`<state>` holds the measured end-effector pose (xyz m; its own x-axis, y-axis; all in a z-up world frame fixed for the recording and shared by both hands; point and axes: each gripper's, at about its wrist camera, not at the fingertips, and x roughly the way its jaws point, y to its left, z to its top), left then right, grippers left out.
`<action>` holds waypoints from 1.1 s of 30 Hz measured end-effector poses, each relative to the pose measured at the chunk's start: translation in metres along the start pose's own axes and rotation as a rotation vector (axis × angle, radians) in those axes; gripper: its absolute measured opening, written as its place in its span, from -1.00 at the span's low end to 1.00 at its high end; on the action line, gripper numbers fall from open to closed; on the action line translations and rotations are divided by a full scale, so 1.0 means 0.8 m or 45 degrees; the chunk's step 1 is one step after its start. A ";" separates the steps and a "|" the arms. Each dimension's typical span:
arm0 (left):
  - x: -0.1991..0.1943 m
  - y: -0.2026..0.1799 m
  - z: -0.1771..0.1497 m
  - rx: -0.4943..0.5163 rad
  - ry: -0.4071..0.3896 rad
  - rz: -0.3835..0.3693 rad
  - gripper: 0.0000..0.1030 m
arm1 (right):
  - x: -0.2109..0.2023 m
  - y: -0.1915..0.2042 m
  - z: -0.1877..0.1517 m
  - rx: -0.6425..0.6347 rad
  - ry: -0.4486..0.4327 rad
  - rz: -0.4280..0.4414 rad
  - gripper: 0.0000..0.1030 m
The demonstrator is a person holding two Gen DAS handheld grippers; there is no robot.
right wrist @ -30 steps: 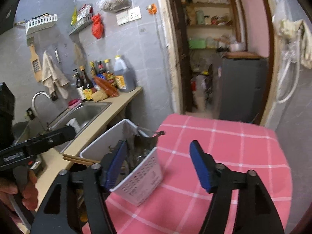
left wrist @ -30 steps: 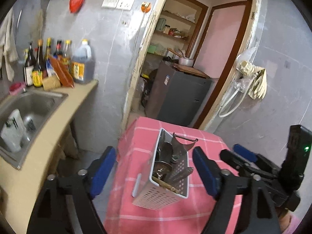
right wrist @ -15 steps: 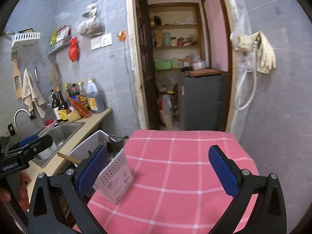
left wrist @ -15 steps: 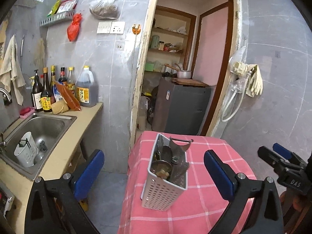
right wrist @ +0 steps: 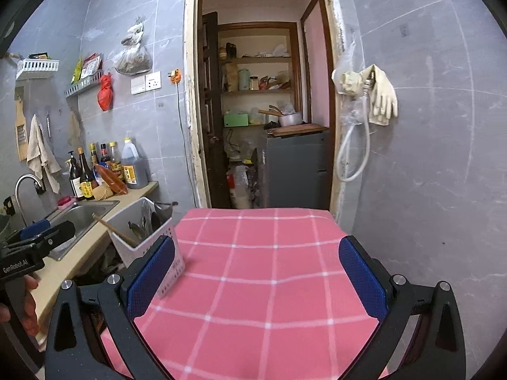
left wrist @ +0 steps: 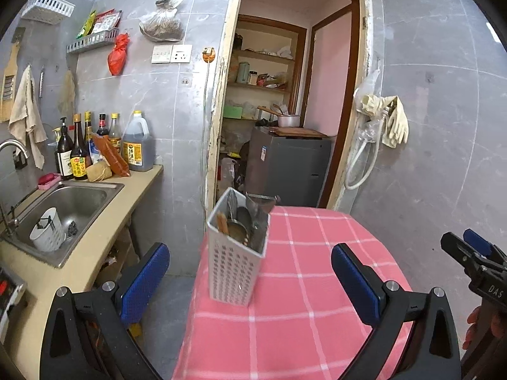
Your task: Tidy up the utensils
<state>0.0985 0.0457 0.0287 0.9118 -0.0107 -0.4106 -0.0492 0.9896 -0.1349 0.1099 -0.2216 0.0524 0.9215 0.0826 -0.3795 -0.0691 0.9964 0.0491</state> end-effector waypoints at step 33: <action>-0.108 -0.035 -0.097 0.009 0.008 0.035 1.00 | -0.138 -0.045 -0.088 0.032 -0.004 -0.010 0.98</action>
<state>-0.0107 0.0074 -0.0022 0.9075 0.0158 -0.4199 -0.0712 0.9906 -0.1168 -0.0162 -0.2655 0.0273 0.9232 0.0748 -0.3769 -0.0524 0.9962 0.0695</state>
